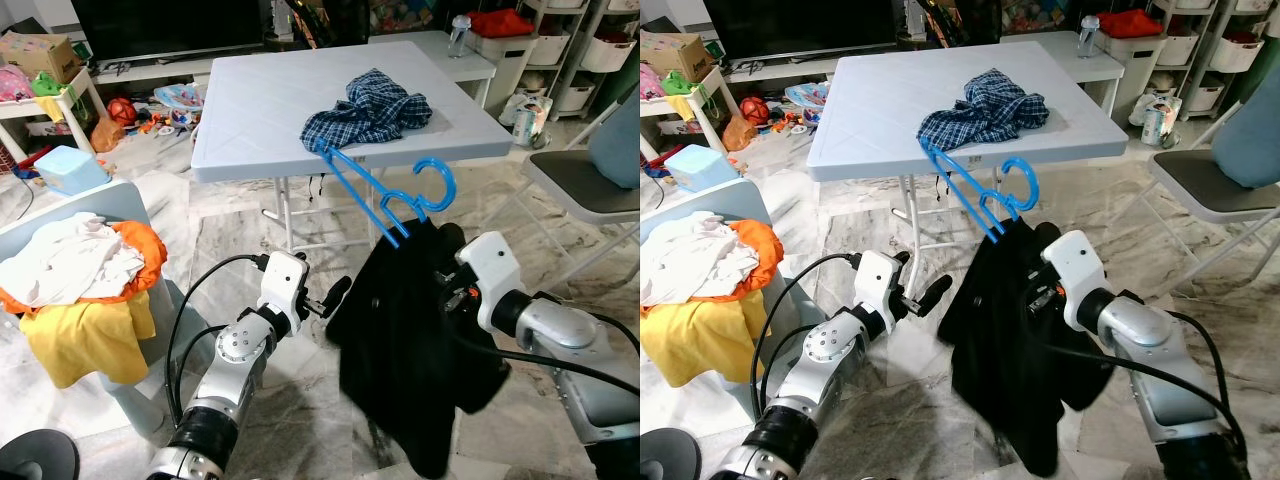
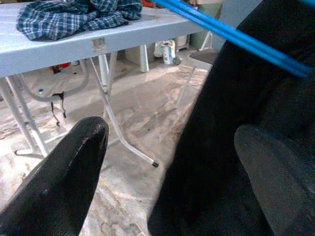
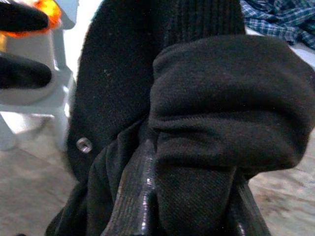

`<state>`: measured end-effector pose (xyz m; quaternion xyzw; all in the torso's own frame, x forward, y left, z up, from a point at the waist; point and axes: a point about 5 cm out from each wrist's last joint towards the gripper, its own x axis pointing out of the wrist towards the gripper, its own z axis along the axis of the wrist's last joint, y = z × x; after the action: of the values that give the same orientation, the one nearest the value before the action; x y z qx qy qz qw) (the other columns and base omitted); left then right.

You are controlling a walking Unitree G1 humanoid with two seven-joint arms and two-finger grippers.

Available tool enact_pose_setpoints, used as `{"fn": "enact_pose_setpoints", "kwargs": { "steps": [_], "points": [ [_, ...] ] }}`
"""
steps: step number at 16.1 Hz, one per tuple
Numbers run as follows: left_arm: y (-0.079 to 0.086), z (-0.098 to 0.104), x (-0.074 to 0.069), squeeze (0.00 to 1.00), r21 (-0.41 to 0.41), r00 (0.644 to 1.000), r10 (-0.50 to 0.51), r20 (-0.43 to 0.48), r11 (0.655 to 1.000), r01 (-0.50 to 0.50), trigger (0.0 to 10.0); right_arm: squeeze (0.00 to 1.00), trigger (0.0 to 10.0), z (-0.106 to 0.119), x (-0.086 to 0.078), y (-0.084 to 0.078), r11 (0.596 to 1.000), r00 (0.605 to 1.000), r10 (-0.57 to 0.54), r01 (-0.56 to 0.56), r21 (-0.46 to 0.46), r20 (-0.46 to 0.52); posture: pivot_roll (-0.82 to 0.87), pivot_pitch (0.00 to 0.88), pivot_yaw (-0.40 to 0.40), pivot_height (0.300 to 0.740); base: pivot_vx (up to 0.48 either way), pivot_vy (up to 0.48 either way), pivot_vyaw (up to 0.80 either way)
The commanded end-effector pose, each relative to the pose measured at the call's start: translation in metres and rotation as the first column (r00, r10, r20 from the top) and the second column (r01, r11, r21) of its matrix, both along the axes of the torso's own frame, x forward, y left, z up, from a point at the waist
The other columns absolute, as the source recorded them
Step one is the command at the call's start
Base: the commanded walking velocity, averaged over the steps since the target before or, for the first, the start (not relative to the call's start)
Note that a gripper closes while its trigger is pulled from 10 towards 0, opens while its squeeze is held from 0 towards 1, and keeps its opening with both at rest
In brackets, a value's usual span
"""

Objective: Hang hanger

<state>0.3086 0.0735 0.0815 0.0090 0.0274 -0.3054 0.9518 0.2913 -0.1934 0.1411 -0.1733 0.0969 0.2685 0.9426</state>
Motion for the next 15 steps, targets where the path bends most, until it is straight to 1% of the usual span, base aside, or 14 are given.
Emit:
{"fn": "enact_pose_setpoints", "kwargs": {
  "steps": [1,2,3,4,5,6,7,8,9,10,11,12,14,15],
  "points": [
    [0.0,0.002,-0.003,0.5,0.008,1.0,-0.026,0.001,1.0,0.026,10.0,0.0,10.0,0.012,0.006,0.003,1.0,0.997,0.008,-0.006,-0.029,0.077,-0.2,0.0,0.041,0.74,0.0,0.0,0.0],
    [0.001,0.008,-0.006,0.0,0.003,0.998,-0.059,0.028,0.998,0.059,10.0,0.0,10.0,0.013,0.007,0.0,0.999,0.996,0.017,-0.013,-0.051,0.085,-0.2,0.0,0.041,0.74,0.0,0.0,0.0],
    [0.002,0.011,-0.006,0.0,-0.005,0.997,-0.063,0.04,0.998,0.063,0.0,0.0,10.0,0.013,0.007,-0.001,0.998,0.996,0.021,-0.016,-0.062,0.085,-0.19,0.0,0.043,0.74,0.0,0.0,0.0],
    [0.007,0.017,-0.007,0.0,-0.035,0.995,-0.078,0.056,0.996,0.08,0.0,0.0,10.0,0.013,0.007,-0.009,0.994,0.996,0.037,-0.029,-0.106,0.077,-0.19,0.0,0.045,0.74,0.0,0.0,0.0],
    [0.012,0.018,-0.007,0.0,-0.017,0.995,-0.075,0.062,0.997,0.076,0.0,0.0,10.0,0.012,0.006,-0.015,0.991,0.996,0.05,-0.041,-0.13,0.068,-0.18,0.0,0.045,0.74,0.0,0.0,0.0],
    [0.017,0.02,-0.007,0.0,-0.003,0.995,-0.074,0.071,0.997,0.074,0.0,0.0,10.0,0.011,0.003,-0.02,0.981,0.994,0.099,-0.089,-0.171,0.047,-0.18,0.0,0.045,0.74,0.0,0.0,0.0],
    [0.023,0.023,-0.008,0.0,0.024,0.993,-0.074,0.088,0.997,0.072,0.0,0.0,10.0,0.008,-0.004,-0.026,0.962,0.986,0.167,-0.16,-0.221,0.011,-0.18,0.0,0.049,0.74,0.0,0.0,0.0],
    [0.03,0.025,-0.01,0.0,0.067,0.992,-0.072,0.103,0.996,0.066,0.0,0.0,10.0,0.005,-0.01,-0.032,0.945,0.977,0.213,-0.214,-0.246,-0.034,-0.18,0.0,0.049,0.74,0.0,0.0,0.0],
    [0.034,0.024,-0.011,0.0,0.104,0.992,-0.083,0.095,0.992,0.073,10.0,0.0,10.0,0.004,-0.014,-0.038,0.93,0.967,0.244,-0.253,-0.265,-0.068,-0.18,0.0,0.049,0.74,0.0,0.0,0.0],
    [0.037,0.023,-0.013,0.0,0.115,0.991,-0.106,0.087,0.989,0.095,10.0,0.0,10.0,0.003,-0.017,-0.044,0.917,0.959,0.266,-0.283,-0.283,-0.097,-0.18,0.0,0.049,0.74,0.0,0.0,0.0],
    [0.039,0.024,-0.015,0.16,0.106,0.988,-0.125,0.085,0.988,0.116,10.0,0.0,10.0,0.003,-0.021,-0.047,0.903,0.947,0.298,-0.32,-0.288,-0.118,-0.18,0.0,0.051,0.74,0.0,0.0,0.0],
    [0.039,0.026,-0.016,1.0,0.126,0.983,-0.158,0.095,0.981,0.145,10.0,0.0,10.0,0.005,-0.026,-0.049,0.881,0.923,0.354,-0.384,-0.277,-0.152,-0.18,0.0,0.051,0.74,0.0,0.0,0.0],
    [0.036,0.028,-0.02,1.0,0.144,0.968,-0.228,0.103,0.967,0.212,10.0,0.0,10.0,0.006,-0.032,-0.052,0.849,0.888,0.409,-0.455,-0.267,-0.211,-0.18,0.0,0.051,0.74,0.0,0.0,0.0],
    [0.032,0.028,-0.022,1.0,0.153,0.96,-0.264,0.097,0.957,0.248,10.0,0.0,10.0,0.005,-0.034,-0.054,0.833,0.875,0.425,-0.478,-0.277,-0.232,-0.18,0.0,0.05,0.74,0.0,0.0,0.0]
  ]
}}
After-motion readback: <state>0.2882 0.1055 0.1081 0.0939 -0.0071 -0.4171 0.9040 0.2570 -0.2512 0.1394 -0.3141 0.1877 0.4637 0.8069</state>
